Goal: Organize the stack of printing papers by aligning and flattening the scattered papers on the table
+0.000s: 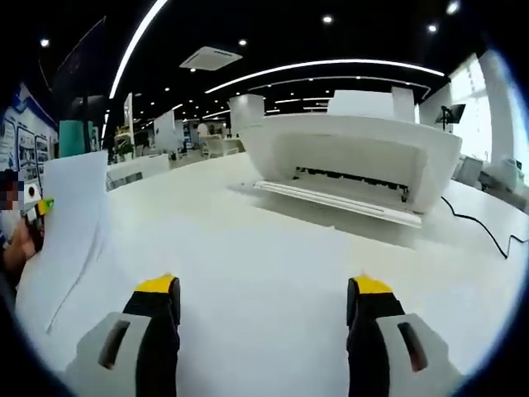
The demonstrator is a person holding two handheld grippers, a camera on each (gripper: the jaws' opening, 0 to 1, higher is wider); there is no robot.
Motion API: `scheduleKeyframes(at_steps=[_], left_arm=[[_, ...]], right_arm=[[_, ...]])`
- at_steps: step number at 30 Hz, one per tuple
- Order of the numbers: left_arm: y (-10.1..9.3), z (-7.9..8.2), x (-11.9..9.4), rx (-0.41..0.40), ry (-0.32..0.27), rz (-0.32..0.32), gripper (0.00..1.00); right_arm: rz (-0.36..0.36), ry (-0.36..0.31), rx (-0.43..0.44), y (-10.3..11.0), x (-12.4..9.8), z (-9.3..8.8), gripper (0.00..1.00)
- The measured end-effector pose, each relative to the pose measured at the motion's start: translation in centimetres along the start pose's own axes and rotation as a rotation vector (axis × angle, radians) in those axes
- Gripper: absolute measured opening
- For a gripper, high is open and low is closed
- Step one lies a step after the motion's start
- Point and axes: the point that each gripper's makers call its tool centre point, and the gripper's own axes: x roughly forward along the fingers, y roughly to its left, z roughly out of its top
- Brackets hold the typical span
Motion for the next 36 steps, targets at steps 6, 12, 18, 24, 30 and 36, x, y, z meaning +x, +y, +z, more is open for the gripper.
scheduleKeyframes(at_steps=[6,12,18,24,30,36], left_arm=[[0.0,0.0,0.0,0.000,0.001,-0.001,0.07],[0.0,0.0,0.0,-0.001,-0.001,-0.002,0.07],[0.0,0.1,0.0,-0.002,-0.003,-0.002,0.07],[0.0,0.1,0.0,-0.001,-0.004,-0.002,0.07],[0.0,0.1,0.0,-0.001,-0.005,-0.002,0.07],[0.0,0.1,0.0,0.000,-0.005,-0.002,0.07]], right_arm=[[-0.006,0.024,-0.002,-0.1,0.2,-0.6,0.78],[-0.019,0.042,-0.002,-0.3,0.2,-1.1,0.75],[-0.041,0.058,-0.033,-0.3,0.2,-1.3,0.73],[-0.054,0.061,-0.029,-0.3,0.2,-1.3,0.68],[-0.057,0.061,-0.025,-0.3,0.0,-1.3,0.59],[-0.054,0.060,-0.026,-0.1,-0.1,-1.3,0.53]])
